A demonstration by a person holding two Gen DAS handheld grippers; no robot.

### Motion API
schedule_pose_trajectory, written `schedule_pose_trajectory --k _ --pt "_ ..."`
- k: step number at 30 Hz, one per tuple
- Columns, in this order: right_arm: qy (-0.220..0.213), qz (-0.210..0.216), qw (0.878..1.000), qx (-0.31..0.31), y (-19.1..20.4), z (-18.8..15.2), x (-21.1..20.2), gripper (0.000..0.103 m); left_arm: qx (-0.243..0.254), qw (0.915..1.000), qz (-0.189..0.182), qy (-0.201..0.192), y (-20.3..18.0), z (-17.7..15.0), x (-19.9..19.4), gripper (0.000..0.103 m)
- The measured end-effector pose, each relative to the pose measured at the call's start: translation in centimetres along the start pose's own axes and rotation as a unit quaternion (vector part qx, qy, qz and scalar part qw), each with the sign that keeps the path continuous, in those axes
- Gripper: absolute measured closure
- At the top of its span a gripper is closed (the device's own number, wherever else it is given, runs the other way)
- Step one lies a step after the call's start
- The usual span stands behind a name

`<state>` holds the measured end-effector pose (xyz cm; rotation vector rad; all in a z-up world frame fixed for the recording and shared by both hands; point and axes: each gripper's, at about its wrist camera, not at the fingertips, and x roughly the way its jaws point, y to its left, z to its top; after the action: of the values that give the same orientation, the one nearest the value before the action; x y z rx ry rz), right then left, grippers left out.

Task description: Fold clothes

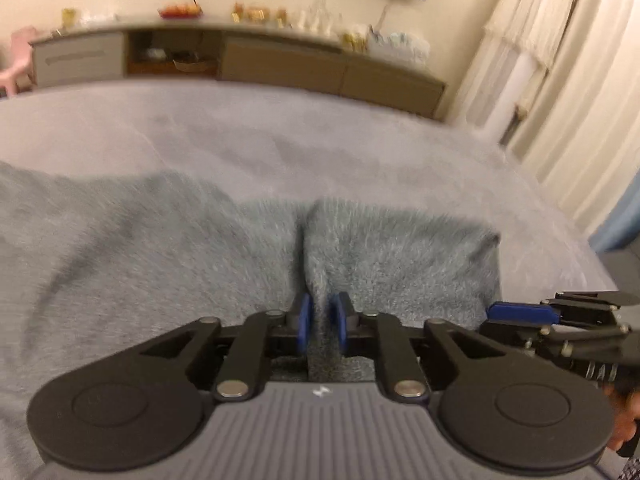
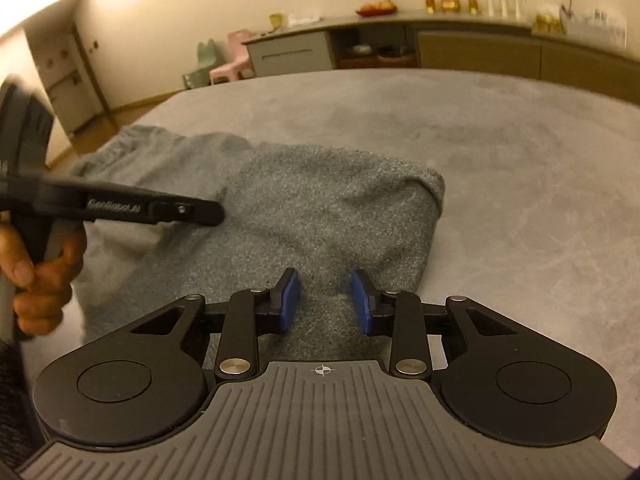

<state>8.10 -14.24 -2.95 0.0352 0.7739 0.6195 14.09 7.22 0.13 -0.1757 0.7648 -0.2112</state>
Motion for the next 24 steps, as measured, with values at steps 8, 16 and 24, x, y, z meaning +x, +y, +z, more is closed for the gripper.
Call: schedule_pose_trajectory --k 8,16,24 --pt "-0.043 -0.042 0.996 0.072 -2.9 3.3 0.1 0.068 0.106 0.9875 -0.117 0.003 -9.6 -3.3 -3.5 0.087" --pt "-0.069 -0.077 0.984 0.148 -5.1 4.3 0.7 0.074 0.201 0.9744 -0.083 0.057 -14.6 -8.7 -0.7 0.091" --pt "-0.033 -0.014 0.985 0.168 -5.2 3.7 0.9 0.065 0.226 0.9681 -0.098 0.045 -16.8 -8.4 -0.4 0.067"
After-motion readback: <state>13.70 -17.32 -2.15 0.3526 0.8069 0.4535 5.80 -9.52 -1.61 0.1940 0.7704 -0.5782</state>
